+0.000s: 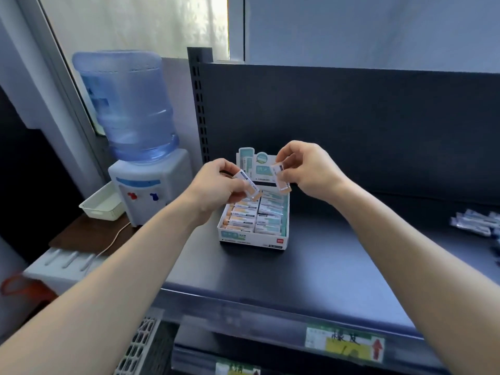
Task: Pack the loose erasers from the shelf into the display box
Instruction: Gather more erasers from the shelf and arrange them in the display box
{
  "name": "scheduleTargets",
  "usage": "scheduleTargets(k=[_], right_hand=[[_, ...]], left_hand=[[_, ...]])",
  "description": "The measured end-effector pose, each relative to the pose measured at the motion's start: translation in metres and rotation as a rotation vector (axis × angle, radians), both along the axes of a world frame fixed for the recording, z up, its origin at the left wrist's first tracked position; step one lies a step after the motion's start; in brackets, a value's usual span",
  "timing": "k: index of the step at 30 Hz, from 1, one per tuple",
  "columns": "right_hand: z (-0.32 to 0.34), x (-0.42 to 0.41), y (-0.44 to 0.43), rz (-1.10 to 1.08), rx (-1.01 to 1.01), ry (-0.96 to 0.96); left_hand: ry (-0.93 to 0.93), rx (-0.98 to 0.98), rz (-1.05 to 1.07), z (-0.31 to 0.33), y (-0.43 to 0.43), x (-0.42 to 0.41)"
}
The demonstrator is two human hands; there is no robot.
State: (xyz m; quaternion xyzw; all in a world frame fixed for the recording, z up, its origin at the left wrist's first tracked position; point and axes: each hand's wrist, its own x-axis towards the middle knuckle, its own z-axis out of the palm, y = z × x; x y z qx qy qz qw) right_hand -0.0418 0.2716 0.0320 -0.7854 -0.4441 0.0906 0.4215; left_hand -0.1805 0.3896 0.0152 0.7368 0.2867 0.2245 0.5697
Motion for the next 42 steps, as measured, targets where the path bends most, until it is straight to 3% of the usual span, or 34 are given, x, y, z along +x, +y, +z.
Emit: scheduleTargets(k=[7, 14, 21, 32, 42], right_hand=[[-0.01, 0.014, 0.02, 0.036, -0.1, -0.064], [-0.019, 0.028, 0.037, 0.162, -0.285, -0.291], [-0.018, 0.035, 0.04, 0.266, -0.347, -0.5], [-0.029, 0.038, 0.041, 0.223, -0.411, -0.605], [-0.016, 0.04, 0.034, 0.125, -0.429, -0.488]], left_hand=[[0.05, 0.003, 0.005, -0.008, 0.004, 0.006], [0.085, 0.008, 0.044, -0.009, 0.005, 0.011], [0.066, -0.003, 0.081, -0.011, -0.004, 0.021], [0.093, -0.006, 0.073, -0.02, -0.001, 0.023], [0.108, -0.048, -0.008, -0.019, 0.014, 0.036]])
